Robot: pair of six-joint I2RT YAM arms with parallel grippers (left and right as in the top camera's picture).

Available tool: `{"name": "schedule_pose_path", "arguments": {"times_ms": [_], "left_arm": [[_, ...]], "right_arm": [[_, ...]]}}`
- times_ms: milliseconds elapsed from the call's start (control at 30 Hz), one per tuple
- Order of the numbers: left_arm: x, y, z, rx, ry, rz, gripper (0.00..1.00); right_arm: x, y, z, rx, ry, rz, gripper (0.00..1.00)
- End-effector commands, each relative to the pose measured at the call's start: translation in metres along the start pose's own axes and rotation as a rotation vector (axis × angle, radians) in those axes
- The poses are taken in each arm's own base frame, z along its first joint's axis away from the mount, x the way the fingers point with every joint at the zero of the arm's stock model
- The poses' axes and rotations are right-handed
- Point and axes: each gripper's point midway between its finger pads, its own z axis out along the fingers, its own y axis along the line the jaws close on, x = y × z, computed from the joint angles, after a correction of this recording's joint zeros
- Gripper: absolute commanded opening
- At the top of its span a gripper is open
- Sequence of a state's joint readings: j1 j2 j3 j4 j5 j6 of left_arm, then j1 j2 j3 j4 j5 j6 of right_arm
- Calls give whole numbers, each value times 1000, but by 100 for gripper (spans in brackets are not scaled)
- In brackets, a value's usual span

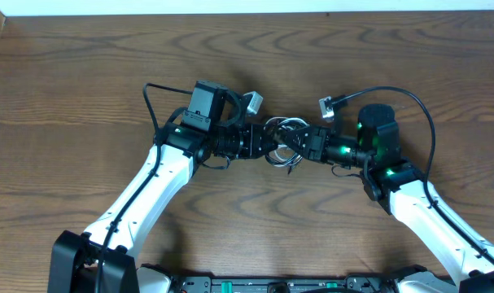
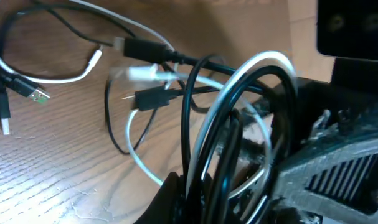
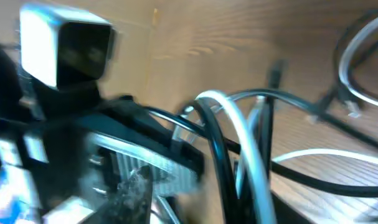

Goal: Untangle cables

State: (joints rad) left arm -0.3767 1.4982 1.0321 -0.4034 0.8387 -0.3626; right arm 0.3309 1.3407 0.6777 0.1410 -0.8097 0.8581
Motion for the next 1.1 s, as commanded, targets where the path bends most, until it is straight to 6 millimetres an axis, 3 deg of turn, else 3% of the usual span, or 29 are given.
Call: {"name": "schedule_pose_path", "arguments": {"times_ms": [0, 67, 167, 300, 467, 633, 733, 833, 933, 1067], "left_arm": [[1, 5, 2, -20, 5, 72, 8], [2, 20, 1, -104, -2, 66, 8], [5, 41, -3, -219, -2, 62, 8], [10, 45, -4, -239, 19, 79, 7], [10, 45, -4, -237, 20, 82, 7], [18, 23, 0, -103, 66, 178, 8], [23, 9, 0, -19, 88, 225, 8], [23, 8, 0, -7, 88, 243, 8], [15, 10, -5, -22, 64, 246, 8], [-4, 3, -20, -23, 3, 267, 7]], "right_arm": [[-1, -31, -5, 159, -38, -109, 44], [0, -69, -15, 352, -63, -86, 46], [5, -127, -48, 690, -113, -30, 51], [10, -162, -84, 953, -146, -11, 56], [11, -156, -76, 903, -119, -39, 61], [15, -107, -32, 551, 61, -382, 68], [14, -95, -25, 477, 87, -520, 78], [7, -90, -24, 466, 79, -629, 83], [-5, -91, -25, 498, 34, -645, 87], [-19, -98, -32, 574, -74, -475, 86]]}}
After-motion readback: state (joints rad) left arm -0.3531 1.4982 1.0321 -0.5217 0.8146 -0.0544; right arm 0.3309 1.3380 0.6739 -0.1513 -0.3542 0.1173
